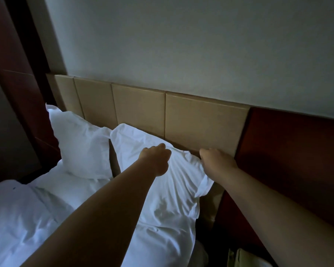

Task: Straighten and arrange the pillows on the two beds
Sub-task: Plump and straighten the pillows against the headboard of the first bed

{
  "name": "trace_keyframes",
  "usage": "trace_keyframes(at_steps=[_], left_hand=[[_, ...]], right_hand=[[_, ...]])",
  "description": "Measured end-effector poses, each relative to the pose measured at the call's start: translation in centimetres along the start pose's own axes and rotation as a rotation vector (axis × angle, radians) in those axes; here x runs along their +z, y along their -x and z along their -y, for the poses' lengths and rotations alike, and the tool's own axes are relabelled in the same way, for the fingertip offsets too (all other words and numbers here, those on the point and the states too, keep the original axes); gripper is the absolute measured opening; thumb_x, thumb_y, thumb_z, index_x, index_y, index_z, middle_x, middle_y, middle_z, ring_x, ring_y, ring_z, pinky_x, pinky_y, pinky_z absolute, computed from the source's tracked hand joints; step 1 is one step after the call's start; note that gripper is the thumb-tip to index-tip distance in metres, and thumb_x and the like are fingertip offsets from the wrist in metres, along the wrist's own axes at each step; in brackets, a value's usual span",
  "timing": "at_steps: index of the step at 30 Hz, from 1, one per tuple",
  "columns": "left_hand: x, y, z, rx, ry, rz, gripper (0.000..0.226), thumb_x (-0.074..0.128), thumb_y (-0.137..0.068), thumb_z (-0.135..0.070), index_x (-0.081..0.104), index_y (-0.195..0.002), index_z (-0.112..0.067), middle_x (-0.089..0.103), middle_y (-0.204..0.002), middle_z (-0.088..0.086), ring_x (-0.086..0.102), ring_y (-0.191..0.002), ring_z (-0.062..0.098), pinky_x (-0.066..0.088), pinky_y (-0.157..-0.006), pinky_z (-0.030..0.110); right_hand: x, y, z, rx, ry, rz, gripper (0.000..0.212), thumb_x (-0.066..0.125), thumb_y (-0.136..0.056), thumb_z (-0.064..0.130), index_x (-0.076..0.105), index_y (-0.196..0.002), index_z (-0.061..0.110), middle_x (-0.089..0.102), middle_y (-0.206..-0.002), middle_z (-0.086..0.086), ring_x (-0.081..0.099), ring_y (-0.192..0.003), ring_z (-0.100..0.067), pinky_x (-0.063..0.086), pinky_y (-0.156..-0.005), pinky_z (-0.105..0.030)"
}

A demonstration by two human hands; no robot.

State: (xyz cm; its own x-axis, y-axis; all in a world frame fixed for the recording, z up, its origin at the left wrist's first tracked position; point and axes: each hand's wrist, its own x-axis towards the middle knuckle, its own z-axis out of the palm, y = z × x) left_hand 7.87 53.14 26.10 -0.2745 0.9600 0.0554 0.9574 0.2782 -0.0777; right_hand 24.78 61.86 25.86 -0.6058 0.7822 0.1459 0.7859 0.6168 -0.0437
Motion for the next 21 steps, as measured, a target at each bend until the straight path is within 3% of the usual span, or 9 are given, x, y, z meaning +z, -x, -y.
trace_keyframes(at_steps=[3,7,9,14,17,21], left_hand=[[0.6,-2.1,-3.3,-0.025,0.008,-0.005,0.032,0.039,-0.094,-0.014,0.056,-0.121,-0.019,0.048,-0.124,0.003,0.055,-0.112,0.025,0.041,-0.095,0.038],[2.3,-4.4,-6.1,0.030,-0.048,-0.019,0.030,0.044,-0.094,-0.016,0.058,-0.120,-0.015,0.046,-0.124,0.005,0.053,-0.113,0.025,0.042,-0.088,0.038],[3.0,-5.5,-6.3,0.042,-0.052,-0.053,0.029,0.048,-0.094,-0.017,0.058,-0.121,-0.016,0.045,-0.125,0.004,0.050,-0.113,0.024,0.043,-0.085,0.037],[4.6,-8.5,-5.1,0.005,0.104,-0.138,0.033,0.056,-0.090,-0.011,0.052,-0.122,-0.020,0.046,-0.124,0.001,0.053,-0.110,0.022,0.047,-0.082,0.037],[6.0,-10.3,-4.2,-0.009,0.215,-0.107,0.038,0.058,-0.091,-0.012,0.047,-0.126,-0.020,0.047,-0.130,-0.002,0.056,-0.112,0.024,0.048,-0.080,0.038],[8.1,-11.7,-3.0,0.017,0.153,-0.013,0.033,0.054,-0.093,-0.014,0.048,-0.125,-0.017,0.050,-0.128,0.003,0.055,-0.117,0.025,0.046,-0.087,0.037]], right_hand=[[0.8,-1.5,-2.7,-0.017,-0.027,0.020,0.024,0.042,-0.092,0.011,0.034,-0.072,0.023,0.058,-0.107,-0.007,0.049,-0.082,-0.022,0.035,-0.068,-0.030],[3.0,-3.6,-4.4,-0.038,-0.054,0.051,0.016,0.044,-0.094,0.011,0.041,-0.082,0.022,0.058,-0.110,-0.005,0.058,-0.100,-0.026,0.042,-0.073,-0.031],[4.5,-4.8,-4.4,-0.038,-0.084,0.056,0.014,0.045,-0.094,0.010,0.046,-0.087,0.022,0.058,-0.110,-0.004,0.057,-0.099,-0.024,0.049,-0.079,-0.036],[7.8,-8.3,-4.4,-0.041,-0.216,0.073,0.020,0.040,-0.097,0.015,0.059,-0.105,0.020,0.062,-0.118,-0.006,0.058,-0.107,-0.023,0.048,-0.091,-0.040],[8.8,-9.3,-4.0,-0.071,-0.199,0.145,0.030,0.037,-0.099,0.018,0.055,-0.123,0.021,0.056,-0.131,-0.003,0.053,-0.121,-0.023,0.045,-0.101,-0.043],[9.2,-10.9,-3.1,-0.150,-0.188,0.240,0.031,0.042,-0.097,0.023,0.056,-0.125,0.023,0.060,-0.127,0.001,0.057,-0.114,-0.021,0.047,-0.095,-0.038]])
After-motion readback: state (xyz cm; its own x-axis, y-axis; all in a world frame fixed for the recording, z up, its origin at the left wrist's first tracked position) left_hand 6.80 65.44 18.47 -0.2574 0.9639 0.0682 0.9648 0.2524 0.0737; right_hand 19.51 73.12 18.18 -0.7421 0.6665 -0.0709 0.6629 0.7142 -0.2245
